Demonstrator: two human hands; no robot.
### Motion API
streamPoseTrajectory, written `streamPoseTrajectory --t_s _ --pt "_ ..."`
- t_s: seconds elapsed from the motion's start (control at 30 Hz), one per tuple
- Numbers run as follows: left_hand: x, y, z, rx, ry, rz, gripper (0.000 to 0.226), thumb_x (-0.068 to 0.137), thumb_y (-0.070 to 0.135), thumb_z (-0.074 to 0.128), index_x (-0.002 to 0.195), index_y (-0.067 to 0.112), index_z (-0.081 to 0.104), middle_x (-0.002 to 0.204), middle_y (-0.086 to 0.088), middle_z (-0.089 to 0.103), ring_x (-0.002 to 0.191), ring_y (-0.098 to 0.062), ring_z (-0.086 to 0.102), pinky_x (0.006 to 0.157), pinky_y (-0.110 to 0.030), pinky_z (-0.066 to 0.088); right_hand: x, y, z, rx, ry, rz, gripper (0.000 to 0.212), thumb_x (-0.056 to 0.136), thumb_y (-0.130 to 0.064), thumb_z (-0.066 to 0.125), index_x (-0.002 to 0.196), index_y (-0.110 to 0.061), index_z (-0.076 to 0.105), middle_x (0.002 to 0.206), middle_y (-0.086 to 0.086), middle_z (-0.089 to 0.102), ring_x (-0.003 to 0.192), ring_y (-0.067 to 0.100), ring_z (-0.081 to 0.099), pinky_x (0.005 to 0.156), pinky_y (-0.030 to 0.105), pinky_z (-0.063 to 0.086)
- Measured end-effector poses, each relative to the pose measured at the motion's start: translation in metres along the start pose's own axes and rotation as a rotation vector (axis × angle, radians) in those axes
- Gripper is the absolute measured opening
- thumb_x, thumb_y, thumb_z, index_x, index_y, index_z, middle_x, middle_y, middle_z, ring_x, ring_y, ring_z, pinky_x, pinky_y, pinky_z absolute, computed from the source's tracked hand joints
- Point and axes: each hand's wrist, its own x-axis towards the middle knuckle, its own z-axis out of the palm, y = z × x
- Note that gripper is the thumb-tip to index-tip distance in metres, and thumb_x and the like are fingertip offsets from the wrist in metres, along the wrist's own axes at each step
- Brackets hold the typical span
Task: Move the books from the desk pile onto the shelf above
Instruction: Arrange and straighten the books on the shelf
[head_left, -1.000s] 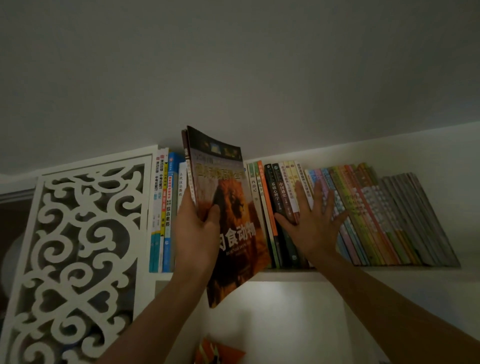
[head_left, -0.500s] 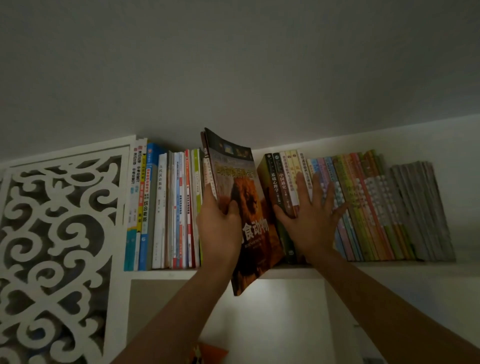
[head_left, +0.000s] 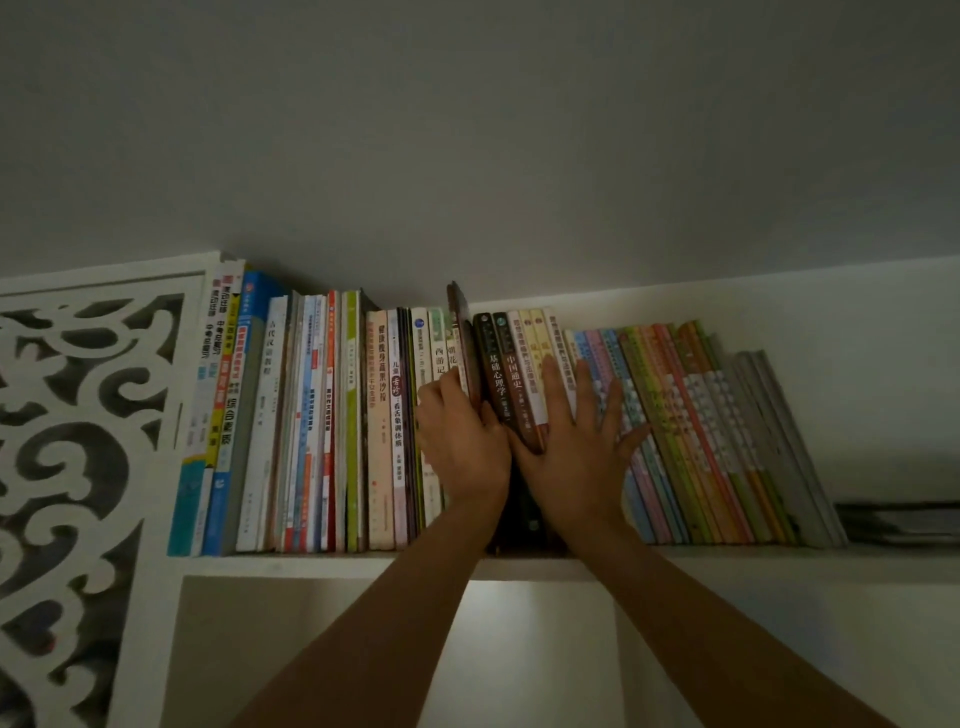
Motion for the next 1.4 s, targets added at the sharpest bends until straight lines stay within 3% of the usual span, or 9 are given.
streamPoseTrajectory --t_s 0.13,0.27,0.37,0.47,0.67,0.9,1.03,1.17,1.4 --pt "-0.002 -0.005 0.01 0.009 0.072 0.047 0.043 0.094 0.028 0.052 0.13 0.008 0.043 0.129 -0.014 0.043 0.119 -0.027 0.04 0.099 -0.033 0.029 -0.001 0.0 -0.003 0.018 -0.055 -0.013 0.081 0.083 -0.076 0.017 0.135 -0.038 -0.032 0.156 0.001 -0.024 0.141 0.033 -0.025 0.107 0.062 -0.013" --pt "0.001 -0.033 -0.003 0.037 -0.09 0.283 0.057 0.096 0.053 0.023 0.144 0.022 0.027 0.14 -0.005 0.037 0.125 -0.018 0.034 0.101 -0.028 0.018 -0.001 0.005 -0.01 0.02 -0.122 -0.075 0.081 0.078 -0.071 0.015 0.133 -0.036 -0.032 0.155 0.002 -0.027 0.14 0.033 -0.026 0.106 0.062 -0.013" --pt "0.004 -0.057 -0.016 0.071 -0.255 0.48 0.062 0.089 0.059 0.004 0.147 0.036 -0.001 0.154 0.006 0.017 0.137 -0.01 0.019 0.106 -0.028 0.008 -0.003 0.008 -0.013 -0.015 -0.139 -0.09 0.081 0.087 -0.071 0.025 0.138 -0.037 -0.029 0.154 0.001 -0.028 0.141 0.031 -0.025 0.107 0.061 -0.012" --pt "0.015 -0.064 -0.021 0.248 -0.294 0.57 0.06 0.087 0.061 -0.001 0.142 0.041 -0.013 0.155 0.013 -0.007 0.143 -0.014 0.003 0.111 -0.035 0.001 -0.003 0.009 -0.01 -0.044 -0.111 -0.102 0.08 0.077 -0.075 0.014 0.13 -0.039 -0.034 0.155 0.001 -0.027 0.141 0.031 -0.025 0.106 0.055 -0.014" --pt "0.034 -0.05 -0.008 0.453 -0.28 0.446 0.053 0.097 0.049 0.011 0.141 0.041 -0.018 0.153 0.001 -0.026 0.139 -0.019 -0.026 0.108 -0.043 -0.018 -0.003 0.006 -0.005 -0.092 -0.052 -0.1 0.081 0.074 -0.075 0.007 0.131 -0.035 -0.035 0.155 0.001 -0.027 0.141 0.033 -0.022 0.103 0.049 -0.017" --pt "-0.007 -0.059 -0.015 0.468 -0.372 0.407 0.063 0.07 0.062 -0.034 0.129 0.04 -0.041 0.145 -0.001 -0.039 0.135 -0.023 -0.034 0.107 -0.047 -0.022 -0.004 0.002 -0.018 -0.095 -0.182 -0.107 0.084 0.085 -0.069 0.023 0.142 -0.033 -0.028 0.153 0.004 -0.03 0.141 0.033 -0.024 0.111 0.058 -0.006" --pt "-0.008 -0.058 -0.025 0.512 -0.423 0.39 0.064 0.073 0.062 -0.023 0.129 0.039 -0.04 0.143 -0.002 -0.041 0.132 -0.023 -0.035 0.104 -0.046 -0.022 -0.006 0.004 -0.023 -0.093 -0.208 -0.133 0.086 0.088 -0.066 0.03 0.144 -0.031 -0.024 0.154 0.004 -0.029 0.141 0.031 -0.023 0.112 0.055 -0.007" --pt "-0.004 -0.054 -0.037 0.426 -0.429 0.441 0.056 0.097 0.052 0.012 0.137 0.037 -0.025 0.144 0.005 -0.033 0.134 -0.016 -0.03 0.106 -0.043 -0.02 -0.014 0.016 -0.032 -0.022 -0.146 -0.173 0.077 0.092 -0.063 0.025 0.145 -0.03 -0.019 0.157 0.0 -0.02 0.143 0.024 -0.02 0.113 0.046 -0.011" --pt "-0.022 -0.045 -0.023 0.319 -0.478 0.558 0.063 0.099 0.045 0.023 0.136 0.028 -0.024 0.148 0.005 -0.03 0.136 -0.01 -0.029 0.109 -0.036 -0.018 -0.028 0.076 -0.055 0.013 0.151 -0.049 0.066 0.092 -0.05 0.033 0.145 -0.01 0.031 0.15 0.019 0.029 0.139 0.036 0.025 0.114 0.051 0.018"
